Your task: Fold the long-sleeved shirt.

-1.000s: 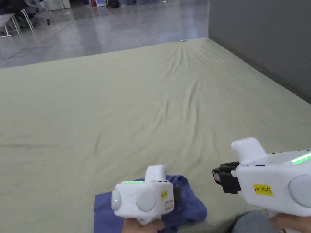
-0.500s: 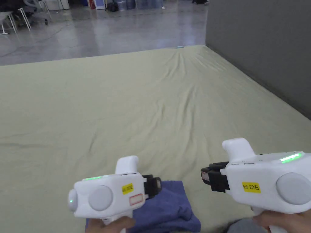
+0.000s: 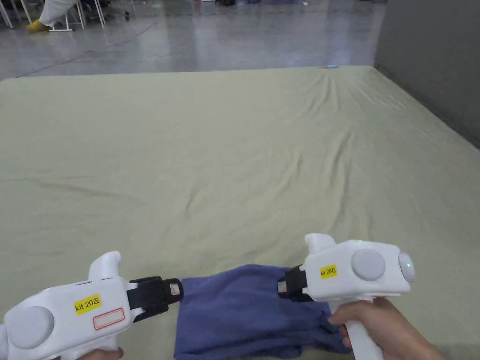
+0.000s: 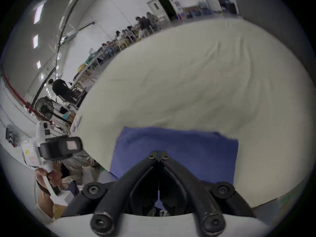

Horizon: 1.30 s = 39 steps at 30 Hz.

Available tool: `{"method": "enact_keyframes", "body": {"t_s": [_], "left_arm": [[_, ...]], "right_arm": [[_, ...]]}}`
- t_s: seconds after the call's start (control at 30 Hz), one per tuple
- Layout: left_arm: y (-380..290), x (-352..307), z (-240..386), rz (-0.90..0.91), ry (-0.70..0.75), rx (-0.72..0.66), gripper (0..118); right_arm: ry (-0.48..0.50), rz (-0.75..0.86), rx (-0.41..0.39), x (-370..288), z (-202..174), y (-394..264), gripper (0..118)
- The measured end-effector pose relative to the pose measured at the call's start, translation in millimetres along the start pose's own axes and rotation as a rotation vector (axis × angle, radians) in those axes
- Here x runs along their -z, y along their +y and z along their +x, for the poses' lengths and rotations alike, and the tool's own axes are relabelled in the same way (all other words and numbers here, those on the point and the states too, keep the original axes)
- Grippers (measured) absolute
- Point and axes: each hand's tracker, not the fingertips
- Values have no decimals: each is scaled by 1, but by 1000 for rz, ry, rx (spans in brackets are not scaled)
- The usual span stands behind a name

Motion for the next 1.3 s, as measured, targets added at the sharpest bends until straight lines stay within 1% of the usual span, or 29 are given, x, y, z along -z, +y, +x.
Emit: {"method": "enact_keyframes", "body": {"t_s": [0.03,0.07,0.1,0.13,0.17,0.2,0.23,0.33,0.4,0.47,0.53,0.57,0.6,0.63,0.67,0.7,0.73,0.77,0.83,0.9,0.93,1.0,1.03,1.07,1.1,1.2,1.27,1.3], "left_arm": [[0,4,-9,-1,-24,-42,14],[1,10,-17,-14,-50,-76,41],[2,15,-22,-26,-54,-101,75],[0,22,-22,-49,-61,-125,110],[1,30,-27,-77,-61,-138,118],[0,39,-33,-100,-53,-155,118],[0,47,-38,-115,-50,-163,118],[2,71,-58,-137,-33,-188,118],[2,87,-75,-157,-35,-215,118],[5,92,-74,-118,-119,-218,118],[5,97,-67,-140,-208,-248,117],[2,105,-67,-154,-265,-277,113],[-1,114,-67,-179,-290,-296,108],[-6,124,-65,-195,-267,-295,98],[-16,125,-50,-190,-247,-271,83],[-16,125,-44,-180,-195,-199,60],[-12,121,-37,-202,-110,-133,24],[-9,118,-33,-216,-69,-94,14],[-3,109,-36,-206,-146,-125,12],[0,100,-24,-172,-129,-67,12],[1,91,-15,-166,-130,-48,12],[6,79,-12,-159,-149,-41,12],[10,70,-14,-142,-152,-33,12],[18,65,-33,-130,-147,-29,11],[23,54,-39,-117,-145,-24,11],[42,6,-70,-53,-93,4,11],[59,-35,-104,-27,-52,-1,11],[67,-53,-120,-13,-30,7,11]], "right_arm": [[-37,-21,12,8,10,-4,0],[-78,-39,12,14,19,-8,0],[-75,-34,15,17,27,-12,0],[-44,-17,34,17,36,-14,0],[28,3,84,15,42,-13,0],[49,-5,127,15,46,-12,0],[51,-18,142,13,48,-11,0],[34,-17,92,16,44,-10,0],[25,-14,74,17,41,-10,0],[24,-10,75,18,42,-11,0],[29,-4,87,19,43,-12,0],[32,-2,91,20,43,-12,0],[34,0,93,20,43,-12,0],[34,2,94,19,42,-14,0],[35,3,97,18,42,-14,0],[34,4,101,18,42,-14,0],[35,6,105,17,42,-14,0],[36,7,108,17,41,-15,0],[29,6,131,18,39,-14,0],[0,-3,165,16,31,-11,0],[-22,-3,158,15,22,-10,0],[-68,17,86,11,-2,-8,0],[-68,27,36,11,-17,-5,0],[-62,42,3,11,-34,-2,0],[-53,58,-16,12,-48,1,0],[-31,116,-112,28,-112,15,0],[-10,197,-222,45,-165,22,0],[8,245,-272,63,-181,28,0]]}}
